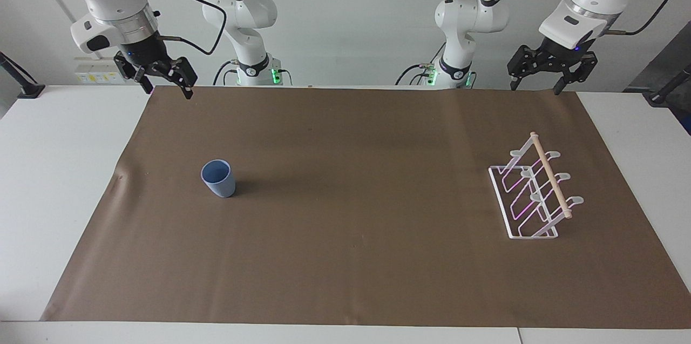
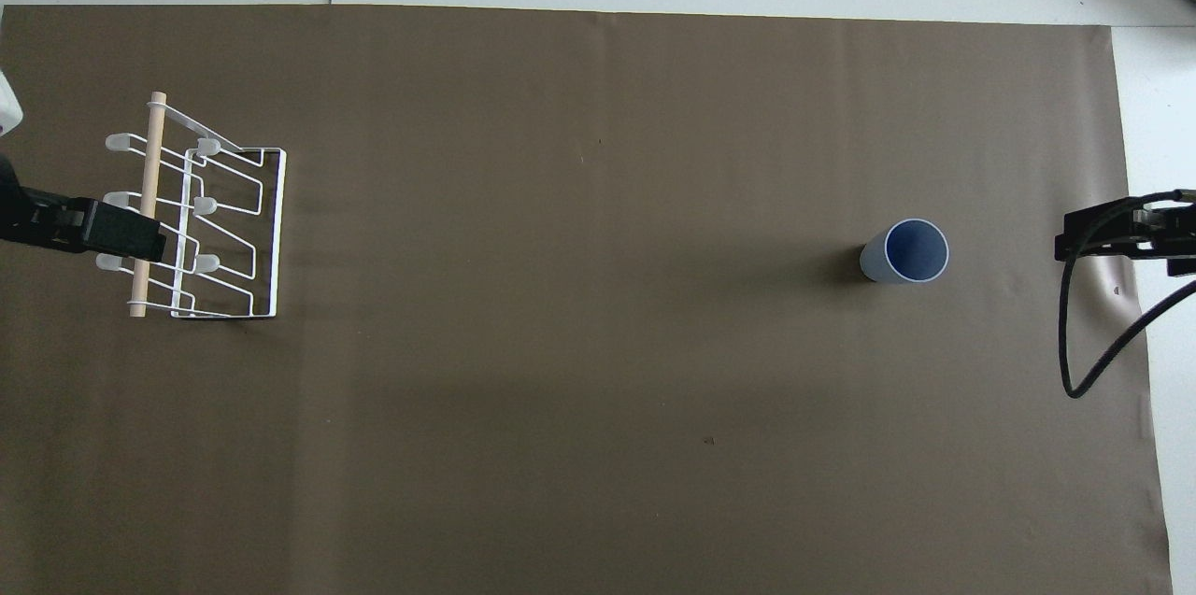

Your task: Hang cup on cup holder

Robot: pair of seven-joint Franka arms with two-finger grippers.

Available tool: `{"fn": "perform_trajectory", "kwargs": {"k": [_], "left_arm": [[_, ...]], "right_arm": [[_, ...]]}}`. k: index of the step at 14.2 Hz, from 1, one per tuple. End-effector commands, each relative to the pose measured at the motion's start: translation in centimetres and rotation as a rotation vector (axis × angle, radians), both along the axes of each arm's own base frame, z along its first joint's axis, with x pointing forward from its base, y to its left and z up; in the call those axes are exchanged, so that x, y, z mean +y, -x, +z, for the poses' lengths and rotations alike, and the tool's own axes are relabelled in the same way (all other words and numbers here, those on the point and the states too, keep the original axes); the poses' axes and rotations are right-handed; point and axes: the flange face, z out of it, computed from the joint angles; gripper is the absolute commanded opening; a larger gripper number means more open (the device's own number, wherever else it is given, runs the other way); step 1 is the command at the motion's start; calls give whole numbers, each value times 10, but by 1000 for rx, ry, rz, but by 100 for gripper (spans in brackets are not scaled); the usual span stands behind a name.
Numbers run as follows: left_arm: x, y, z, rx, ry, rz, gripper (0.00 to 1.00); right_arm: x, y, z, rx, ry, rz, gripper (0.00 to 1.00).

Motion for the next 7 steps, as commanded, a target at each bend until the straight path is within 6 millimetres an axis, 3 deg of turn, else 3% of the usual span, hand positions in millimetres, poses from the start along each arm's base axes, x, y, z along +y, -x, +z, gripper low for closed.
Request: {"fn": "perform_trajectory", "kwargs": {"k": [1,7], "left_arm": [[5,5,7,6,15,0,100],[14,5,7,2,8,13,100]], "right_arm": [[2,5,1,-6,-5,-9,100],[1,5,1,-8,-5,-20,100]]}}
